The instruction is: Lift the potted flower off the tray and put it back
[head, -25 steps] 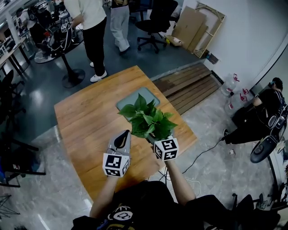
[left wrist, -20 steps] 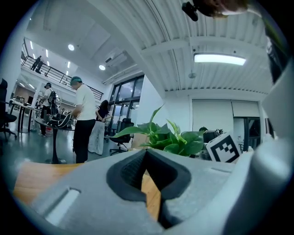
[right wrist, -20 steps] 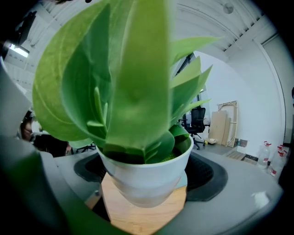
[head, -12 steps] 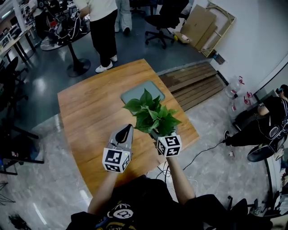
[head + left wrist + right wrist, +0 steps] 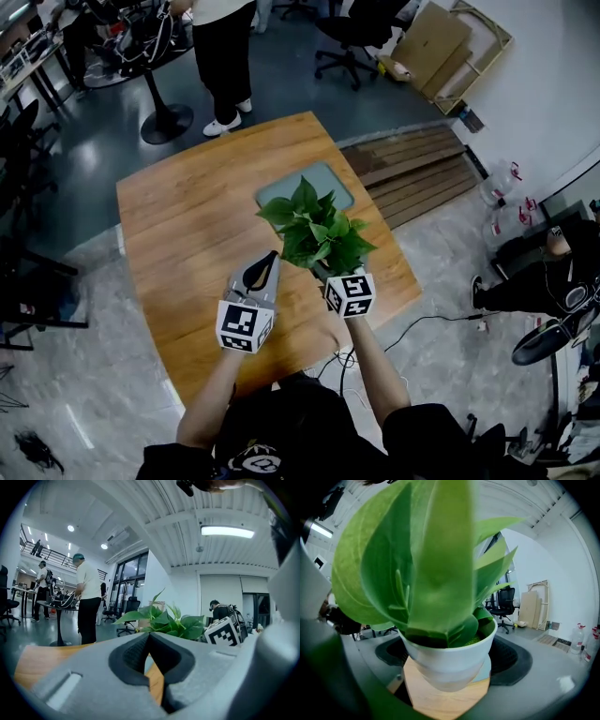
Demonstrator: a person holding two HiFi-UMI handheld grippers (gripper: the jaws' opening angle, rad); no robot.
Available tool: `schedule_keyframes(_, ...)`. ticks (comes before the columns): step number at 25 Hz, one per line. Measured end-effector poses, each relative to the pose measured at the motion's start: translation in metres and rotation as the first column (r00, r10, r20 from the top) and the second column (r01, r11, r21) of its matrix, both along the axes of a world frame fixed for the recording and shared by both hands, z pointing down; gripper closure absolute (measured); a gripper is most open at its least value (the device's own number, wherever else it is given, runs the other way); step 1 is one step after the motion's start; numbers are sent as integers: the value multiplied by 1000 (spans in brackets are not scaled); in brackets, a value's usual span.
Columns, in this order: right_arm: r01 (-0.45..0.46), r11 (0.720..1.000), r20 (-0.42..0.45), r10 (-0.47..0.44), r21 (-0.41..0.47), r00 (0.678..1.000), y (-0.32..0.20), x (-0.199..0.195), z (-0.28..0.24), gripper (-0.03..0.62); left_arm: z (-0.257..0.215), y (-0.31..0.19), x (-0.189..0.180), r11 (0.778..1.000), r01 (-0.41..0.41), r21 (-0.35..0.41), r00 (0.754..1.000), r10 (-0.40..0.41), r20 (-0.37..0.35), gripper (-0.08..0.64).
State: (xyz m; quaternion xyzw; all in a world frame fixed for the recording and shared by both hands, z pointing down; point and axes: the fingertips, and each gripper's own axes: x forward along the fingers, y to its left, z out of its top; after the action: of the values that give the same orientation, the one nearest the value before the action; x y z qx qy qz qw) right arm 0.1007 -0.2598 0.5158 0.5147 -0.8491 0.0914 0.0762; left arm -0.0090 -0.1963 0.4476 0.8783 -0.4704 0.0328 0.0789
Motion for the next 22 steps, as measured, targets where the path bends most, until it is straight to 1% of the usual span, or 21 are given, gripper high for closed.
schedule_keyframes(4,17,1000,-1,-17,-5,1000,-24,2,37,79,34,-11,8,1000,13,-21,1000,-13,13,563)
schedule_keyframes(6,24,1000,-6,-24,-4,1000,-48,-3,54,80,49,-28,6,1000,5,-27,1000,-5,21,563)
schedule_keyframes(9,32,999,-9,-32,4,999,-88,-12,77,80,71,-62,0,999,-1,-46,999,2,33,563)
schedule_keyframes(14,25,999,-9,-25,-25,1000,-147,-18,124,80,110,-112,-8,996,18,-86,998,-12,61,563)
schedule_keyframes(18,15,999,-31,-17,-48,999,-189,-18,169,80,140,-143,-17,995,9,-103,992,4,128,563)
schedule_keyframes(20,4,998,-38,-6,-62,999,-209,-17,189,80,148,-155,-26,993,23,-113,991,-8,133,563)
schedule_keyframes(22,-15,997,-45,12,-69,999,-227,-16,208,80,155,-160,-35,991,44,-126,992,-29,122,563)
